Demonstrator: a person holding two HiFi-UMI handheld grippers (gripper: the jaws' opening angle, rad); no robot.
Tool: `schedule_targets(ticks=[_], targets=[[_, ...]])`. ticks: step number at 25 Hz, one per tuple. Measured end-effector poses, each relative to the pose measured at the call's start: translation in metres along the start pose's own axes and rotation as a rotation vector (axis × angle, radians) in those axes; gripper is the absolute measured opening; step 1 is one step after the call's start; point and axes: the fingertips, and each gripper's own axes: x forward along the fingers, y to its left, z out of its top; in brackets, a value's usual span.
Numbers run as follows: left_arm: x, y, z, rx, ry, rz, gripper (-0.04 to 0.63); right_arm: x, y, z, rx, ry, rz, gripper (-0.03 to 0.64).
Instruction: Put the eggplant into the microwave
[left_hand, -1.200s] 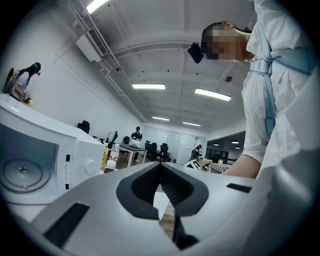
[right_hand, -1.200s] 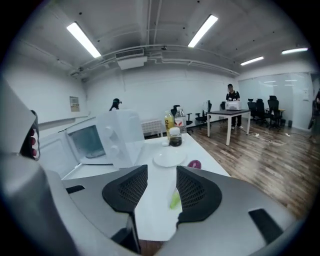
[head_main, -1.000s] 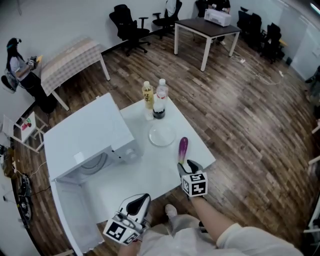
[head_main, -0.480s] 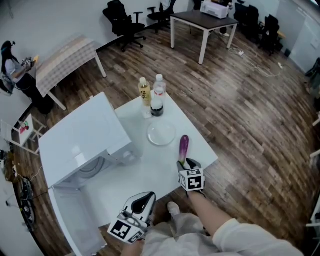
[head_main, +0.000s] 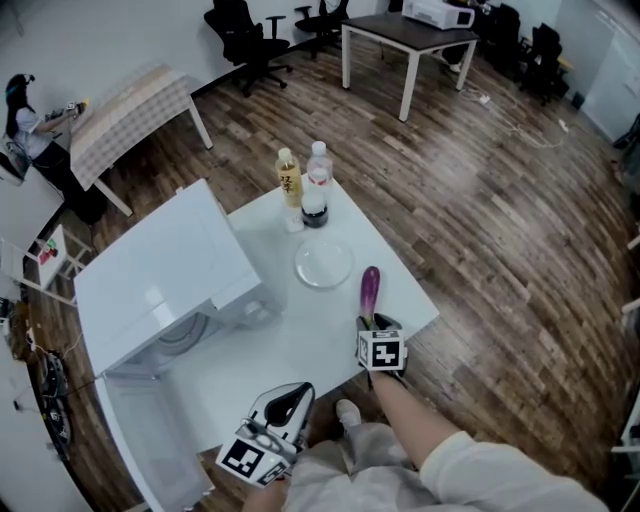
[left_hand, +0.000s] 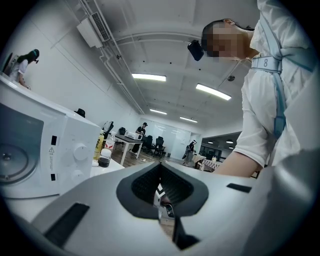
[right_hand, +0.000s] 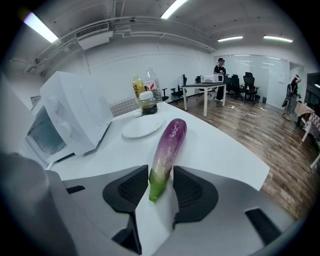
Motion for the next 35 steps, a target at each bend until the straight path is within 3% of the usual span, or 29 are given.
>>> schedule_targets(ticks=[9, 17, 23, 28, 35], targets=[[-0.012, 0.004, 0.002, -0.007, -0.011, 0.035, 0.002, -0.008, 0.005, 0.002, -0.025, -0.041, 0.038, 0.147], [-0.033, 0.007, 0.001, -0.016, -0.033, 0.073, 0.002, -0.020, 0.036, -0.007, -0.100, -0.080, 0.161, 0.141], [-0.052, 0.010, 0.000, -0.031, -0.063, 0.110, 0.002, -0.043, 0.072, -0.022, -0.096, -0.032, 0.278, 0.140], [-0.067, 0.018, 0.002, -0.043, -0.103, 0.145, 0.002, -0.066, 0.110, -0.026, -0.154, 0.025, 0.375, 0.137], [-0.093, 0.032, 0.004, -0.051, -0.137, 0.188, 0.002, -0.098, 0.166, -0.037, -0.244, 0.025, 0.507, 0.137]])
